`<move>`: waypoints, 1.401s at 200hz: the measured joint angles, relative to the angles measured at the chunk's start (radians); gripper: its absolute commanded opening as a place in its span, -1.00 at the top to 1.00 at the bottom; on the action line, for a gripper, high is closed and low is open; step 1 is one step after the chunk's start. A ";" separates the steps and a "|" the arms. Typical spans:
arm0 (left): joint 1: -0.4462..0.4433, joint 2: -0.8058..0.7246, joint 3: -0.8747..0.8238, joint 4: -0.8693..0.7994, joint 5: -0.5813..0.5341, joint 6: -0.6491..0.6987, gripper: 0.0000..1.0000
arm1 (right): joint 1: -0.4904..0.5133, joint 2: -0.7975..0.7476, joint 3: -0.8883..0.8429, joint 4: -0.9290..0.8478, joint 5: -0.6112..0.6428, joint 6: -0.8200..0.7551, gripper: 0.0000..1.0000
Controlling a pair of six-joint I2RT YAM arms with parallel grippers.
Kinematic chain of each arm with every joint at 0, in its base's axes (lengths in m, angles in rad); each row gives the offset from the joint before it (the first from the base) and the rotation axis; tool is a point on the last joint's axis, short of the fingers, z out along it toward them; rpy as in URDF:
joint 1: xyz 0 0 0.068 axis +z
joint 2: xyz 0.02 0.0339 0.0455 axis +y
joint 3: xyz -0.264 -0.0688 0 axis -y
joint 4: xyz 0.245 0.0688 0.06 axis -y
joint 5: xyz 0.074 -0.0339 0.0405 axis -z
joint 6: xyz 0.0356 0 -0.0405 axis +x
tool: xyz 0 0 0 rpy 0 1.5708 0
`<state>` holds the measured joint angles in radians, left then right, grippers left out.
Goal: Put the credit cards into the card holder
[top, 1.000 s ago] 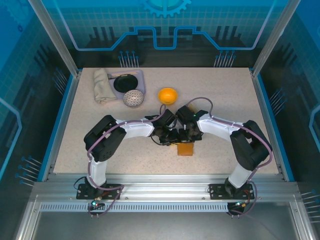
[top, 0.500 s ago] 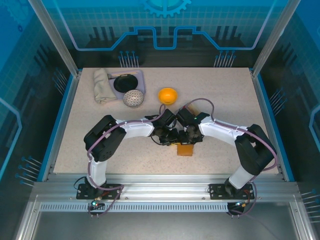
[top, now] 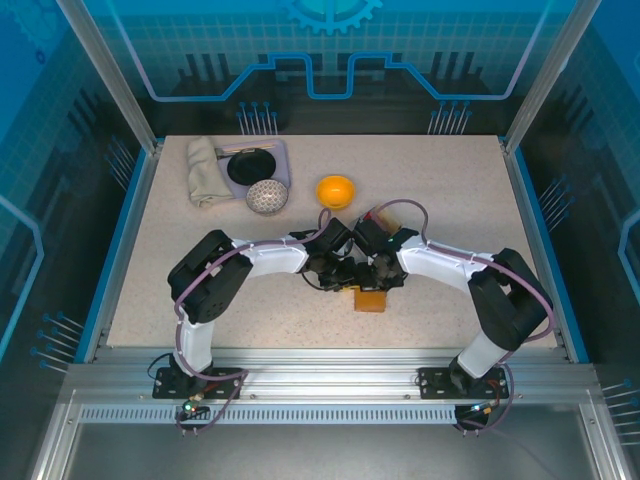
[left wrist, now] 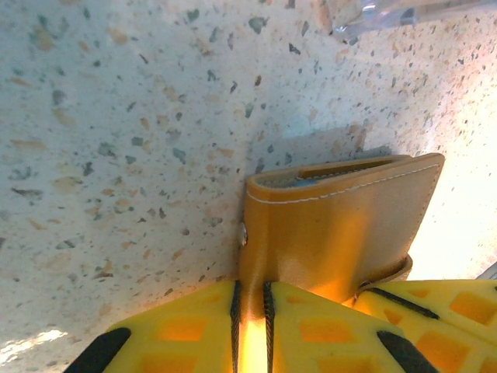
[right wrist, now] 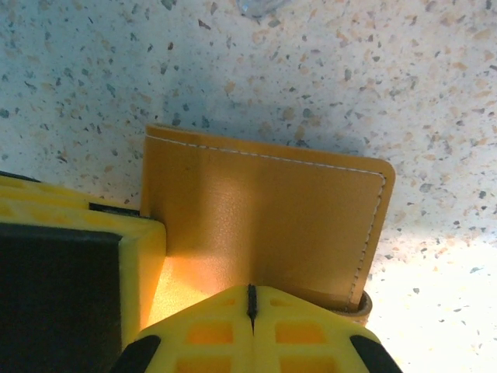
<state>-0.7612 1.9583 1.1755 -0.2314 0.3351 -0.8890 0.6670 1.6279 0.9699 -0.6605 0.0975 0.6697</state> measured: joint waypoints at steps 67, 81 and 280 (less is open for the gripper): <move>0.000 0.000 0.000 0.001 -0.001 -0.003 0.64 | -0.013 -0.001 -0.050 0.069 -0.017 0.020 1.00; 0.000 0.000 0.000 0.002 -0.002 -0.003 0.64 | -0.021 -0.013 -0.051 0.075 -0.034 0.020 1.00; -0.001 0.000 0.000 0.006 -0.005 -0.003 0.65 | -0.029 -0.047 -0.024 0.010 -0.045 0.019 1.00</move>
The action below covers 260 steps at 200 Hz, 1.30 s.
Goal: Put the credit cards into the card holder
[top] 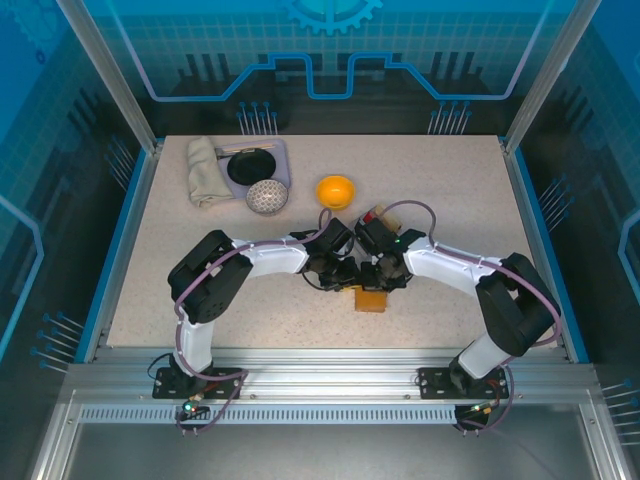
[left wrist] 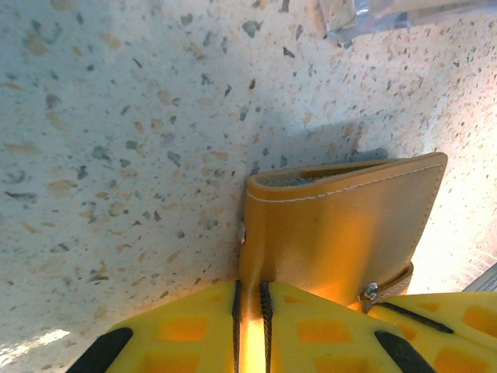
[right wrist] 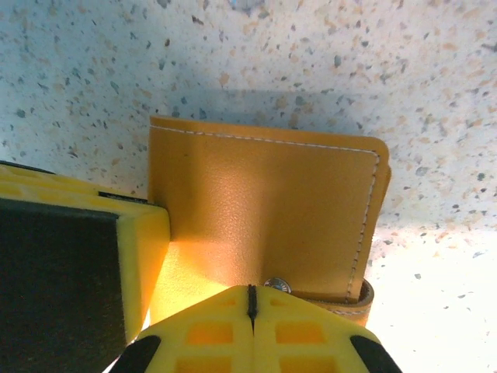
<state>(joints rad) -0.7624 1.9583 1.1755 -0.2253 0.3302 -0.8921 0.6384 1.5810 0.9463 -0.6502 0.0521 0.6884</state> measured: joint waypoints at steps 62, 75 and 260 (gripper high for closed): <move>0.000 0.000 0.000 0.003 0.000 0.000 0.66 | -0.005 0.000 0.002 -0.004 0.005 0.000 1.00; 0.000 0.000 0.000 0.003 0.000 0.000 0.65 | -0.005 0.001 0.002 -0.003 0.010 0.000 1.00; 0.000 0.000 0.000 0.006 -0.003 0.000 0.66 | -0.031 -0.030 0.008 0.018 0.026 0.000 1.00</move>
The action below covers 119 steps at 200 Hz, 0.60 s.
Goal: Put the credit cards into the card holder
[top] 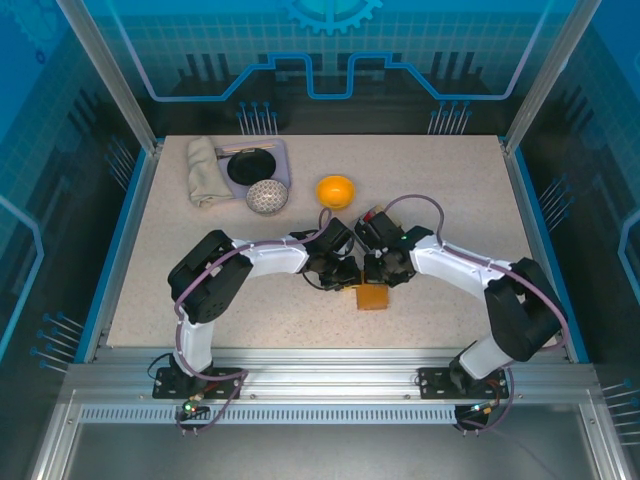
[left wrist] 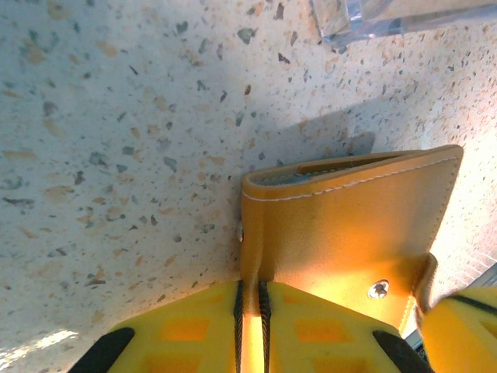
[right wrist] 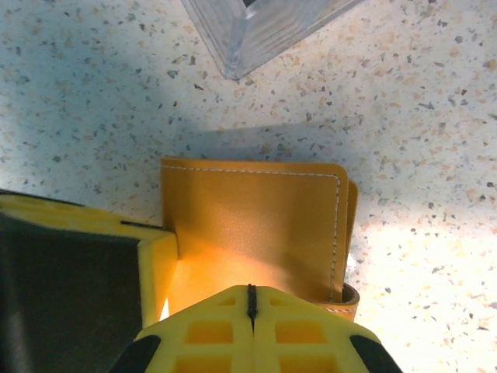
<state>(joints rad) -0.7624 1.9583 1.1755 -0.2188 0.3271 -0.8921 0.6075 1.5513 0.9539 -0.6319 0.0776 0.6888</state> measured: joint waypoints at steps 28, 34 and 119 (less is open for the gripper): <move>0.000 0.000 0.000 0.000 0.000 0.000 0.67 | -0.001 0.048 0.000 0.027 -0.001 0.000 1.00; 0.000 0.000 0.000 0.000 0.000 0.000 0.67 | -0.002 0.057 0.000 0.031 0.000 0.000 1.00; 0.000 0.000 0.000 0.000 0.000 0.000 0.67 | -0.002 0.064 -0.013 0.052 0.000 0.000 1.00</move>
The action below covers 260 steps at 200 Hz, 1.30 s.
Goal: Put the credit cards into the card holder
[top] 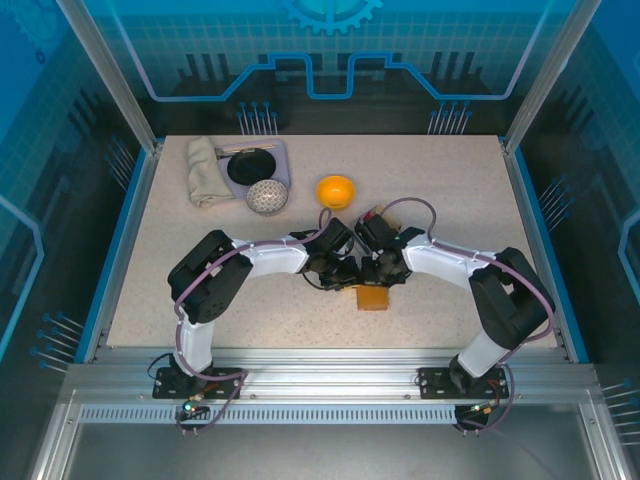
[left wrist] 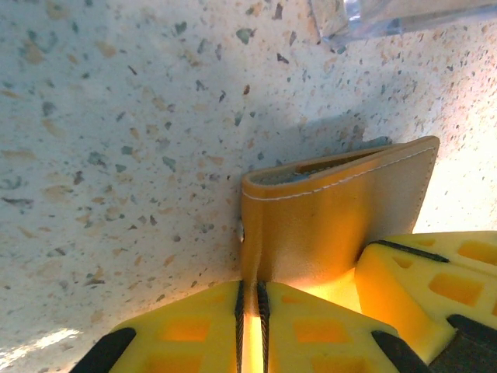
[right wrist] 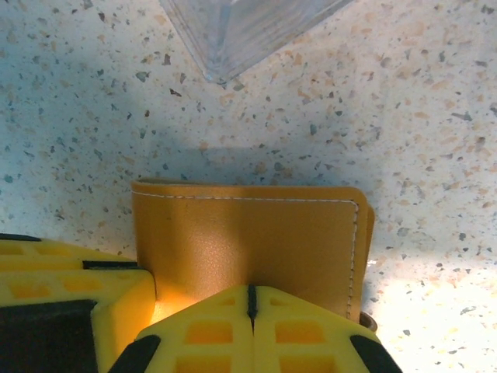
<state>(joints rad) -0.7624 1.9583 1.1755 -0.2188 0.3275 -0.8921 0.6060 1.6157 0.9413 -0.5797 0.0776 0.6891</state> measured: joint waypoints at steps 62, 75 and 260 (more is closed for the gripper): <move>0.000 0.000 0.000 0.000 0.000 0.000 0.68 | 0.000 -0.034 -0.038 0.031 -0.004 0.001 1.00; 0.000 0.000 0.000 0.000 0.000 0.000 0.68 | 0.000 -0.027 -0.051 0.056 -0.008 0.003 1.00; 0.000 0.000 0.000 -0.001 0.000 -0.001 0.68 | 0.094 -0.198 -0.342 0.414 0.156 0.173 1.00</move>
<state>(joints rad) -0.7624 1.9583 1.1755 -0.2195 0.3271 -0.8928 0.6998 1.4178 0.5995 -0.1661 0.2333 0.8619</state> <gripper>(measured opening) 0.161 0.045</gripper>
